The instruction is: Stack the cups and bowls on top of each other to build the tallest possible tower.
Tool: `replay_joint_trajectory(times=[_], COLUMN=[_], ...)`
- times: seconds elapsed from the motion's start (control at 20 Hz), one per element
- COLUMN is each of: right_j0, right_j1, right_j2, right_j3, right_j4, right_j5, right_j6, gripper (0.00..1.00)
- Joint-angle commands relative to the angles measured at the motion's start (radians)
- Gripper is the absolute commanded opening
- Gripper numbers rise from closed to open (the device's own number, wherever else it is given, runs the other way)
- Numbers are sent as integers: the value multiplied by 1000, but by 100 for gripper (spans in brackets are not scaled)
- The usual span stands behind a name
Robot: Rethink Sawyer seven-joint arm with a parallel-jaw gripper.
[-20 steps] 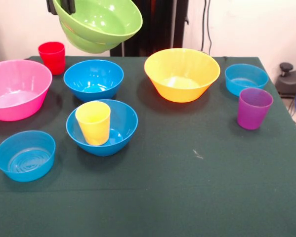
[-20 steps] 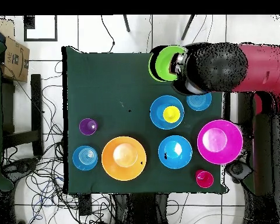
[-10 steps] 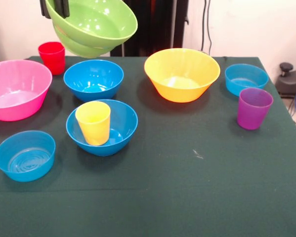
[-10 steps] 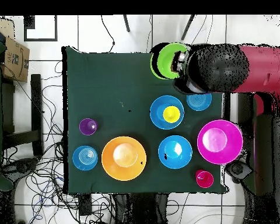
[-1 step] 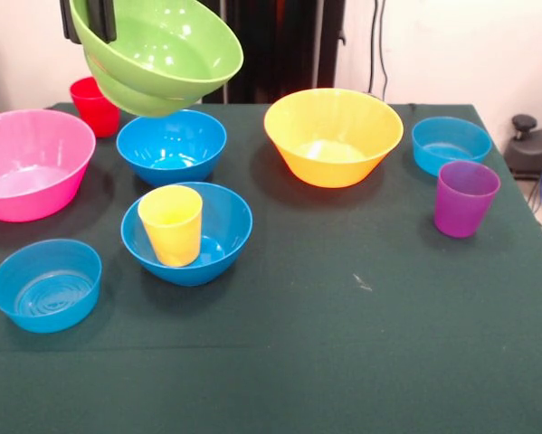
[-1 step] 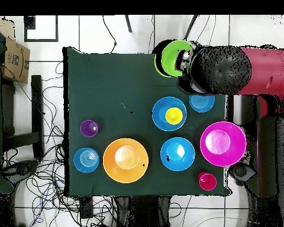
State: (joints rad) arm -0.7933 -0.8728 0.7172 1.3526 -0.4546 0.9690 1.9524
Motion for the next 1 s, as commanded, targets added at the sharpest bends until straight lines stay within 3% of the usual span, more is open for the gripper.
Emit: replay_joint_trajectory(times=[0.05, 1.0], right_j0=[51, 100], right_j1=[78, 87], right_j2=[-76, -142], right_j3=[85, 117], right_j4=[-59, -69], right_j5=[-37, -140], right_j6=[-16, 35], gripper=[0, 0])
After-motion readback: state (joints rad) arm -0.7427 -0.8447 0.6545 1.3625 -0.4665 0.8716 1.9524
